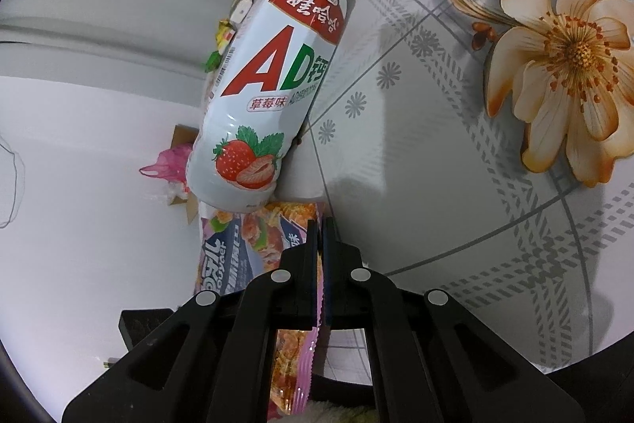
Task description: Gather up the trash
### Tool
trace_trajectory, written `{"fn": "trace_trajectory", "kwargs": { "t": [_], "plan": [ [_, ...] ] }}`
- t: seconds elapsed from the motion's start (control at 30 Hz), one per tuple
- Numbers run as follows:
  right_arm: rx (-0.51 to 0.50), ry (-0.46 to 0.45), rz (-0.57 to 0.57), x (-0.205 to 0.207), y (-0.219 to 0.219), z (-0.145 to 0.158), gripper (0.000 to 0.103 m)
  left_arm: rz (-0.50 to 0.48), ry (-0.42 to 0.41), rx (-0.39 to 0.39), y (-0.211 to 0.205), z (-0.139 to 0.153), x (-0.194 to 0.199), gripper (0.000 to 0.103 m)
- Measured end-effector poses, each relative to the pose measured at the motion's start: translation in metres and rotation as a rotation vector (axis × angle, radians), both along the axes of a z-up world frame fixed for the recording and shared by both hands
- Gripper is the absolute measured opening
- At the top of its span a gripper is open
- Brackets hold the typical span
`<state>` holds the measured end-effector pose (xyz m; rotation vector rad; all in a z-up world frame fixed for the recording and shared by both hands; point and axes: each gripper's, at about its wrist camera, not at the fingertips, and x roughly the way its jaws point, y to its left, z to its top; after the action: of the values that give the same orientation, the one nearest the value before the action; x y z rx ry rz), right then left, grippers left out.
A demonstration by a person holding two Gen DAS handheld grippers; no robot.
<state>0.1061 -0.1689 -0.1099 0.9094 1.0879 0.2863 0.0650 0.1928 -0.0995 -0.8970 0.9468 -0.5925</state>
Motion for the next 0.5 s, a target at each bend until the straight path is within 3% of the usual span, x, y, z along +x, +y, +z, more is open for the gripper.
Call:
{"fn": "trace_trajectory", "kwargs": {
  "t": [0.07, 0.17, 0.3, 0.4, 0.43, 0.5],
  "plan": [
    [-0.008, 0.000, 0.006, 0.000, 0.004, -0.001, 0.001, 0.008, -0.018, 0.015, -0.002, 0.004, 0.002, 0.053],
    [-0.051, -0.007, 0.031, 0.000, 0.010, 0.003, 0.003, 0.022, -0.011, 0.057, -0.006, 0.005, 0.008, 0.040],
    [-0.092, -0.006, 0.057, 0.002, 0.013, 0.009, 0.006, 0.032, 0.013, 0.125, -0.005, -0.001, 0.014, 0.013],
    [-0.170, -0.024, 0.063, 0.005, 0.011, 0.022, 0.026, 0.032, 0.007, 0.182, -0.003, -0.002, 0.015, 0.010],
    [-0.227, -0.041, 0.055, 0.005, 0.008, 0.032, 0.043, 0.034, 0.004, 0.196, -0.001, -0.001, 0.015, 0.009],
    [-0.341, -0.101, 0.056, 0.006, 0.005, 0.055, 0.049, 0.039, -0.002, 0.230, 0.004, 0.001, 0.015, 0.009]
  ]
}}
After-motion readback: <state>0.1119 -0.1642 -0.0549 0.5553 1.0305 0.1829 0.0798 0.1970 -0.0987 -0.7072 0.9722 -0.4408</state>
